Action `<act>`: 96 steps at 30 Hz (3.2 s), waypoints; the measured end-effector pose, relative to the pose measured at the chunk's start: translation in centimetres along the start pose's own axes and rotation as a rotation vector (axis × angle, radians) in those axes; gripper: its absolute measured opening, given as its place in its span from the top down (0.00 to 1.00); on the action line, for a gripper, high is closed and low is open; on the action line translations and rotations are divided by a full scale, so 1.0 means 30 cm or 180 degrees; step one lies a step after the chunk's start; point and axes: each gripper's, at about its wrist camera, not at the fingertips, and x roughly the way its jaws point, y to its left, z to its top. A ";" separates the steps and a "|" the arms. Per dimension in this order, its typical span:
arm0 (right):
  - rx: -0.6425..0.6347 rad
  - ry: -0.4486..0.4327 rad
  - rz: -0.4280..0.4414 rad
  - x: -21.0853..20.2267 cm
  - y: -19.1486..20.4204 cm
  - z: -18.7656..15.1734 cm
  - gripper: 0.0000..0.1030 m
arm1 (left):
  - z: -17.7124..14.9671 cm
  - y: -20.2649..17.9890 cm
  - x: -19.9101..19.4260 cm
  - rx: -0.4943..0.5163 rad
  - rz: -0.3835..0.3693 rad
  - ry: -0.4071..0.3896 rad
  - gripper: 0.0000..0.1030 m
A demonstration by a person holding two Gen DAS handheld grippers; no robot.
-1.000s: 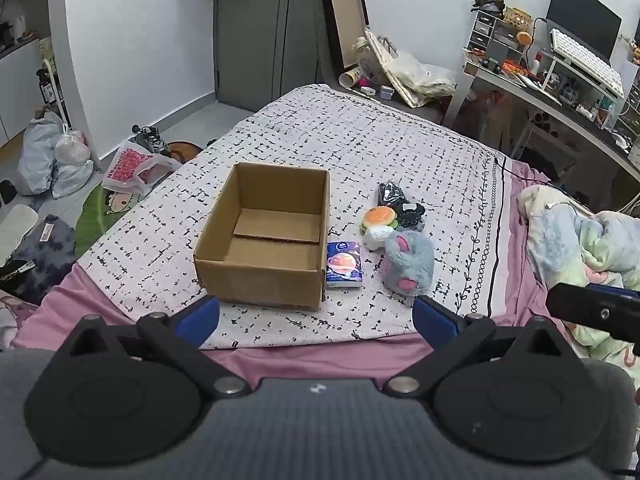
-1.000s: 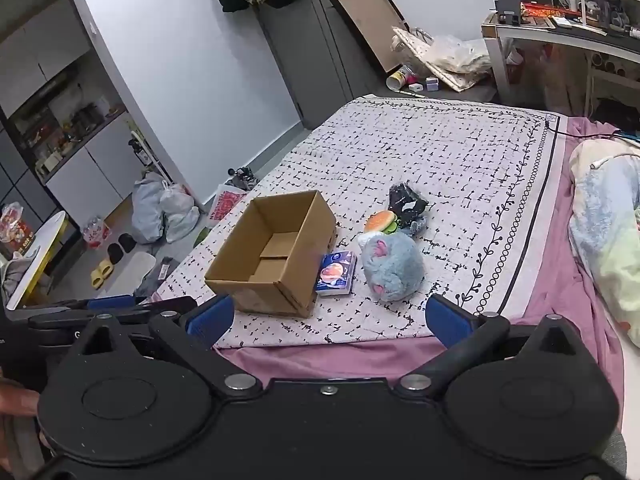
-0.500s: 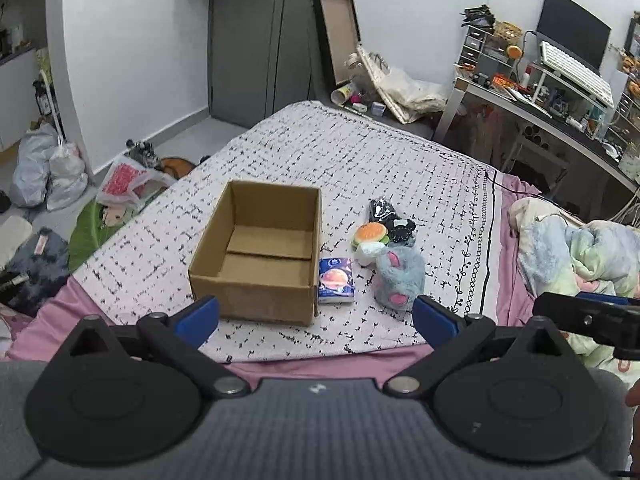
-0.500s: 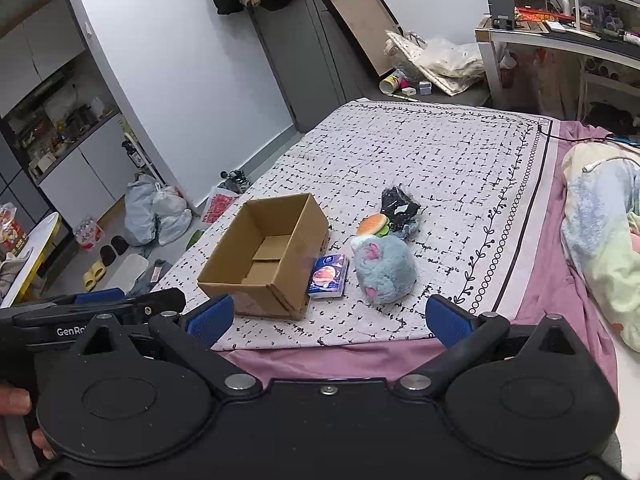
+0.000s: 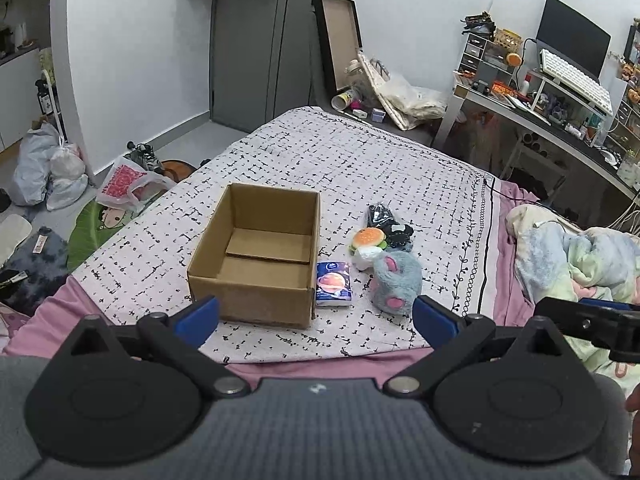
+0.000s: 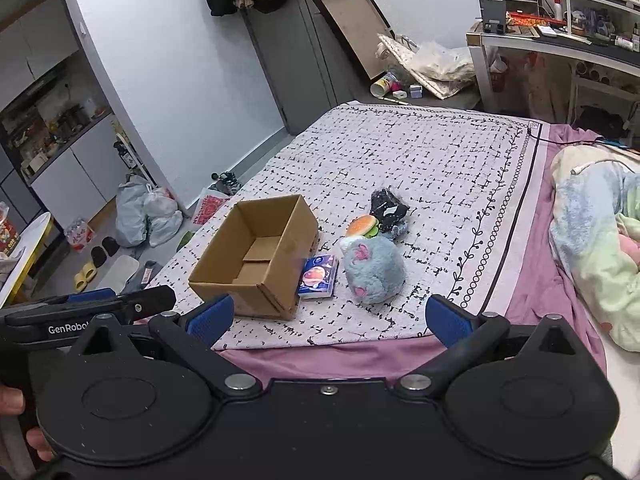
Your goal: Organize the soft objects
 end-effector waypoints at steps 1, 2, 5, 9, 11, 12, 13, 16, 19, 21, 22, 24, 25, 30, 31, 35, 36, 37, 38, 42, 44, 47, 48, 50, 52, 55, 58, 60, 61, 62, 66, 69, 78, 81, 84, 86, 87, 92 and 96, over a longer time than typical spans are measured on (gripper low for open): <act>-0.0006 -0.0003 -0.0002 -0.001 0.002 -0.001 0.00 | -0.001 0.000 -0.001 0.0001 -0.0015 -0.0005 0.01; -0.0010 -0.0008 -0.0008 -0.002 0.002 -0.001 0.00 | -0.002 -0.001 -0.002 0.0005 -0.0034 -0.0012 0.01; 0.0020 -0.0011 -0.0019 -0.001 -0.001 -0.002 0.00 | -0.003 -0.008 -0.004 0.0031 -0.0043 -0.0033 0.01; 0.0030 -0.0023 -0.0039 -0.001 -0.003 -0.001 0.00 | -0.002 -0.012 -0.007 0.0041 -0.0056 -0.0040 0.01; 0.0025 -0.0026 -0.0047 -0.003 -0.001 -0.002 0.00 | -0.002 -0.010 -0.008 0.0033 -0.0049 -0.0043 0.01; 0.0019 -0.0033 -0.0051 -0.004 0.000 -0.002 0.00 | -0.001 -0.009 -0.007 0.0027 -0.0047 -0.0042 0.01; 0.0010 -0.0042 -0.0059 -0.004 0.002 -0.001 0.00 | -0.001 -0.008 -0.007 0.0024 -0.0051 -0.0041 0.01; 0.0008 -0.0044 -0.0089 -0.004 0.002 -0.001 0.00 | 0.000 -0.008 -0.007 0.0025 -0.0045 -0.0044 0.01; 0.0028 -0.0049 -0.0104 -0.003 0.000 -0.001 0.00 | -0.001 -0.007 -0.008 0.0021 -0.0045 -0.0044 0.01; 0.0026 -0.0056 -0.0100 -0.004 -0.001 -0.001 0.00 | 0.000 -0.007 -0.009 0.0019 -0.0039 -0.0046 0.01; 0.0022 -0.0057 -0.0104 -0.003 -0.001 -0.001 0.00 | -0.001 -0.007 -0.010 0.0015 -0.0039 -0.0046 0.01; 0.0024 -0.0064 -0.0114 -0.003 -0.003 -0.002 0.00 | -0.001 -0.007 -0.010 0.0012 -0.0045 -0.0046 0.01; 0.0024 -0.0066 -0.0113 -0.004 -0.004 -0.003 0.00 | -0.001 -0.006 -0.011 0.0011 -0.0047 -0.0050 0.01; 0.0027 -0.0060 -0.0123 -0.001 -0.006 -0.004 0.00 | -0.001 -0.010 -0.011 0.0005 -0.0038 -0.0087 0.01; 0.0031 -0.0062 -0.0122 0.001 -0.006 -0.004 0.00 | -0.001 -0.010 -0.009 0.0006 -0.0035 -0.0087 0.01; 0.0026 -0.0116 -0.0076 0.006 -0.010 -0.009 0.00 | 0.001 -0.016 0.002 0.0016 -0.0051 -0.0082 0.01; 0.0029 -0.0127 -0.0068 0.010 -0.013 -0.011 0.00 | 0.001 -0.018 0.006 0.0018 -0.0052 -0.0086 0.01; 0.0034 -0.0126 -0.0061 0.016 -0.019 -0.010 0.00 | 0.001 -0.020 0.009 0.0018 -0.0055 -0.0093 0.01; 0.0037 -0.0116 -0.0058 0.025 -0.023 -0.010 0.00 | 0.000 -0.021 0.012 0.0016 -0.0058 -0.0097 0.01; 0.0040 -0.0061 -0.0056 0.066 -0.038 -0.013 0.00 | -0.002 -0.031 0.035 0.0018 -0.0075 -0.0130 0.01; 0.0053 -0.0041 -0.0052 0.081 -0.047 -0.012 0.00 | 0.000 -0.039 0.052 0.0030 -0.0078 -0.0122 0.01; 0.0075 -0.0018 -0.0057 0.106 -0.067 -0.005 0.00 | 0.005 -0.045 0.086 0.0001 -0.0072 -0.0087 0.01; 0.0086 -0.0014 -0.0052 0.114 -0.075 -0.004 0.00 | 0.005 -0.046 0.095 -0.0012 -0.0067 -0.0082 0.01; 0.0115 0.0007 -0.0038 0.128 -0.087 -0.005 0.00 | 0.007 -0.052 0.113 -0.0021 -0.0062 -0.0089 0.01; 0.0157 0.0030 -0.0025 0.151 -0.104 -0.002 0.00 | 0.011 -0.056 0.132 -0.0030 -0.0058 -0.0086 0.01; 0.0251 0.0056 0.0024 0.183 -0.132 0.002 0.00 | 0.021 -0.056 0.165 -0.0084 -0.0100 -0.0041 0.03; 0.0354 0.0089 0.0046 0.221 -0.160 0.013 0.00 | 0.026 -0.058 0.197 -0.0106 -0.0116 -0.0032 0.03; 0.0381 0.0098 0.0024 0.243 -0.172 0.022 0.00 | 0.029 -0.061 0.225 -0.0101 -0.0117 -0.0014 0.04; 0.0397 0.0099 0.0013 0.256 -0.179 0.026 0.00 | 0.033 -0.065 0.239 -0.0103 -0.0120 -0.0001 0.04; 0.0409 0.0101 0.0013 0.264 -0.185 0.028 0.00 | 0.036 -0.067 0.255 -0.0107 -0.0123 0.0012 0.05; 0.0497 0.0131 0.0052 0.308 -0.218 0.040 0.00 | 0.047 -0.081 0.319 -0.0128 -0.0109 0.0104 0.09; 0.0597 0.0136 0.0041 0.339 -0.250 0.047 0.00 | 0.056 -0.091 0.359 -0.0130 -0.0117 0.0146 0.12; 0.0885 0.0156 0.0092 0.427 -0.322 0.081 0.01 | 0.082 -0.126 0.473 -0.0189 -0.0159 0.0290 0.24; 0.1051 0.0125 0.0265 0.465 -0.345 0.083 0.02 | 0.087 -0.134 0.519 -0.0230 -0.0210 0.0357 0.30; 0.1162 0.0164 0.0323 0.514 -0.366 0.068 0.12 | 0.091 -0.144 0.571 -0.0220 -0.0272 0.0441 0.36; 0.1279 0.0195 0.0333 0.544 -0.382 0.053 0.17 | 0.094 -0.144 0.603 -0.0173 -0.0292 0.0484 0.38; 0.1318 0.0223 0.0321 0.562 -0.389 0.045 0.19 | 0.096 -0.145 0.617 -0.0157 -0.0285 0.0502 0.39; 0.1562 0.0282 0.0421 0.615 -0.427 0.029 0.28 | 0.103 -0.135 0.704 -0.0234 -0.0405 0.0672 0.44; 0.1703 0.0266 0.0431 0.646 -0.441 0.019 0.34 | 0.092 -0.148 0.754 -0.0240 -0.0573 0.0650 0.47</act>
